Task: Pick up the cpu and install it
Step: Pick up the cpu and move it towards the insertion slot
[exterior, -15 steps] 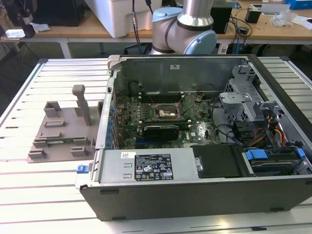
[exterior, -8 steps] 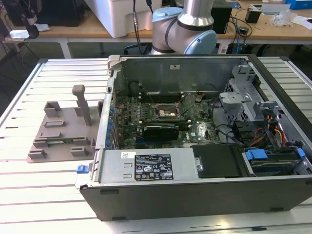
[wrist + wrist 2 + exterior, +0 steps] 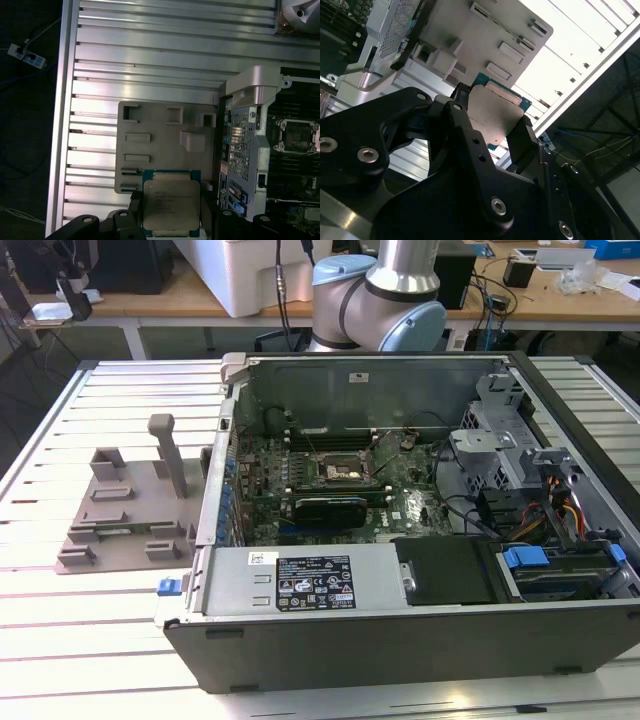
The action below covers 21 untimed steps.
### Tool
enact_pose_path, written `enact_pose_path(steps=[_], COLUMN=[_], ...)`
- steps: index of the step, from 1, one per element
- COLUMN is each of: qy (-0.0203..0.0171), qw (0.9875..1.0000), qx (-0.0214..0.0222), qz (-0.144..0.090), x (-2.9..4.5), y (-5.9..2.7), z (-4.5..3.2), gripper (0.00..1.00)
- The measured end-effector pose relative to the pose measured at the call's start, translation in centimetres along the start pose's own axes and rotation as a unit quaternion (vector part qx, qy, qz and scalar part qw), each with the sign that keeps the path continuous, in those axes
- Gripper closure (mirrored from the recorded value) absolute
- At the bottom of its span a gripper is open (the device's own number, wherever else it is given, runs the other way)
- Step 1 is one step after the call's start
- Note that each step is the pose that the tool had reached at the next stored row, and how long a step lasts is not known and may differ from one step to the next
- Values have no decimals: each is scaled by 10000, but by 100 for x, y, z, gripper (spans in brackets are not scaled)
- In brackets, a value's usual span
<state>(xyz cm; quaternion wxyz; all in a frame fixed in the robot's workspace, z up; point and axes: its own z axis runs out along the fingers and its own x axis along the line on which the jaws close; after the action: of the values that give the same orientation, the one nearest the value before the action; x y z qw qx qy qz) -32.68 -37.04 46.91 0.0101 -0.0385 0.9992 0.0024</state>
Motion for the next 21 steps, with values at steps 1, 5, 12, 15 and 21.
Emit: enact_pose_path(steps=[1, 5, 12, 15, 21], qy=[0, 0, 0, 0, 3], qw=[10000, 10000, 10000, 10000, 10000], qx=[0, 0, 0, 0, 0], qz=[0, 0, 0, 0, 0], x=[-9, -36, -150, -211, -362], y=[-1, -3, -12, -17, -29], z=[2, 6, 22, 33, 91], gripper=[45, 45, 45, 45, 45])
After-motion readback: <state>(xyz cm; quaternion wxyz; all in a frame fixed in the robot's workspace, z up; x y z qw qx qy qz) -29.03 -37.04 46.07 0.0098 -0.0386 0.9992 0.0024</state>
